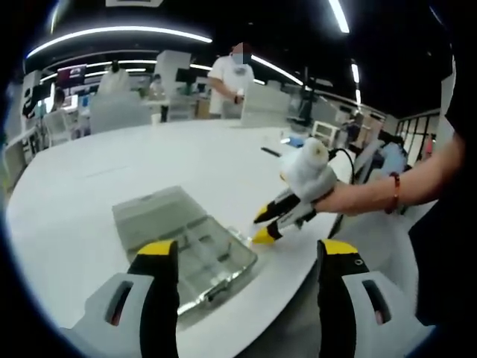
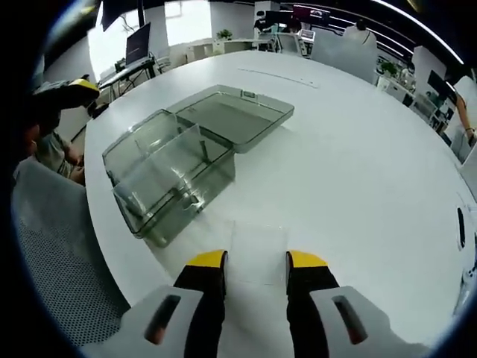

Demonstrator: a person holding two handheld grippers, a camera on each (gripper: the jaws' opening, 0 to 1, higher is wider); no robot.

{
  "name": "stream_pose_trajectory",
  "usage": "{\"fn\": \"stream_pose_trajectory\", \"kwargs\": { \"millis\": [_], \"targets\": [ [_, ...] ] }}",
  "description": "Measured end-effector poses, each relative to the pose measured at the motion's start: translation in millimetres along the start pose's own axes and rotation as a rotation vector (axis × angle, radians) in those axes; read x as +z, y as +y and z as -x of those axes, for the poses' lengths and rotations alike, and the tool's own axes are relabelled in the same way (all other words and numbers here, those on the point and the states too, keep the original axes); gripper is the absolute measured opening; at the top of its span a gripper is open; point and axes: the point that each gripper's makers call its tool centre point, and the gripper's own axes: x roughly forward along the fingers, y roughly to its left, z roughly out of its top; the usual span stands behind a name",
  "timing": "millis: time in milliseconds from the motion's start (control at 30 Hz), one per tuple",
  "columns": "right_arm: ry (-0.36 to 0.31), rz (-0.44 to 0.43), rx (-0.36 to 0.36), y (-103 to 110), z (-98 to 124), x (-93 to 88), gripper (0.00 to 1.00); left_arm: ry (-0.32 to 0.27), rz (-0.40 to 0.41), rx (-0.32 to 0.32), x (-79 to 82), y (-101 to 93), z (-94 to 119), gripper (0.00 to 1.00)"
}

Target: Insert the divider into the dual guide fixture by aligning both edges with the guide slots and pushing it downward to the bottom, including one-sided entry, uneven engagement, binding, and posture correction.

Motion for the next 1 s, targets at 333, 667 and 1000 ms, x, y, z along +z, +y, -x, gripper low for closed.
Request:
{"fn": "stream_pose_trajectory", "kwargs": {
  "millis": [333, 667, 1000],
  "targets": [
    [-0.047, -0.037, -0.018, -3.9, 11.3, 7.1, 0.27, -0.006, 0.014, -0.014, 3.1, -1.1, -4.3, 0.73],
    [-0.113, -0.046, -0.017, -0.1, 31.3, 26.0, 0.27, -0.022, 0.044, -0.015, 6.9, -0.1, -6.6, 0.71],
    [-0.192, -0.035, -0.016, 8.1, 50.5, 47.3, 0.27, -0.038, 0.078, -0.035, 11.4, -4.4, -12.2, 0.69]
  ]
}}
